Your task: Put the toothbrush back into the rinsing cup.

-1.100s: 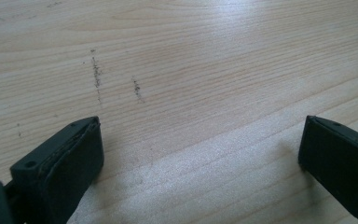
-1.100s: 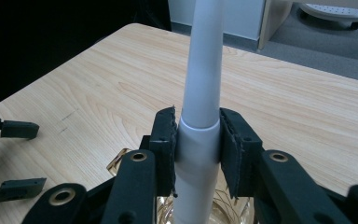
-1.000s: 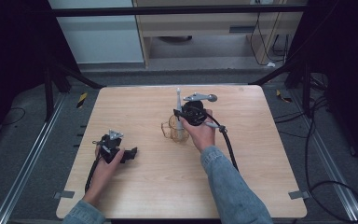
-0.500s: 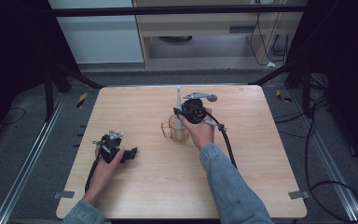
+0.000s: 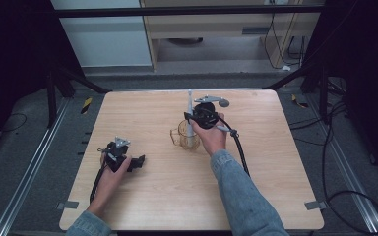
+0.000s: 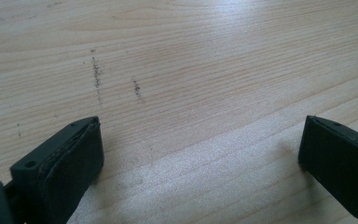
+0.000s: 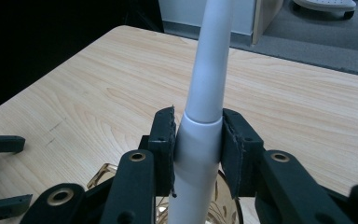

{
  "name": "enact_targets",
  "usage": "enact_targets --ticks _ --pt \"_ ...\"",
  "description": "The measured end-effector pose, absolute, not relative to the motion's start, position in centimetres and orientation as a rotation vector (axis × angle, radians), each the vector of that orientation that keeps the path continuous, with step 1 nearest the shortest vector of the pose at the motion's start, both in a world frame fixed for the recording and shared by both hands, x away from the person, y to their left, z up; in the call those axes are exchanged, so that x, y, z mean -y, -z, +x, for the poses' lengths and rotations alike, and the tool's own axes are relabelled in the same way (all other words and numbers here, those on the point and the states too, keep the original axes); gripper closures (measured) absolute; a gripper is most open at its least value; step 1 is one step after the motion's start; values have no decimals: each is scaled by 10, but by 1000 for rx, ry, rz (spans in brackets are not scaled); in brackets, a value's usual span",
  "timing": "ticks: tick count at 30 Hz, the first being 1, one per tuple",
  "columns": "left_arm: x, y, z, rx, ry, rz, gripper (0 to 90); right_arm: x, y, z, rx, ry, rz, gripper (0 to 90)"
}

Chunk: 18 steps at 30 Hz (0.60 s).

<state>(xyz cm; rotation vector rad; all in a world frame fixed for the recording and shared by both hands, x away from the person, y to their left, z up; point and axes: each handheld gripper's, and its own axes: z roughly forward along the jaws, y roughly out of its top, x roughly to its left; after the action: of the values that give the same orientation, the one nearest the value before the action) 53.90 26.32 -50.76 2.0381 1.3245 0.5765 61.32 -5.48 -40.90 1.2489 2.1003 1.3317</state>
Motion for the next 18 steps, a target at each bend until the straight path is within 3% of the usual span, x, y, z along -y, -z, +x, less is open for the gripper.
enact_targets --ticks 18 --pt "-263 508 539 -1324 -576 2038 0 57 410 616 -2096 -1332 1270 669"
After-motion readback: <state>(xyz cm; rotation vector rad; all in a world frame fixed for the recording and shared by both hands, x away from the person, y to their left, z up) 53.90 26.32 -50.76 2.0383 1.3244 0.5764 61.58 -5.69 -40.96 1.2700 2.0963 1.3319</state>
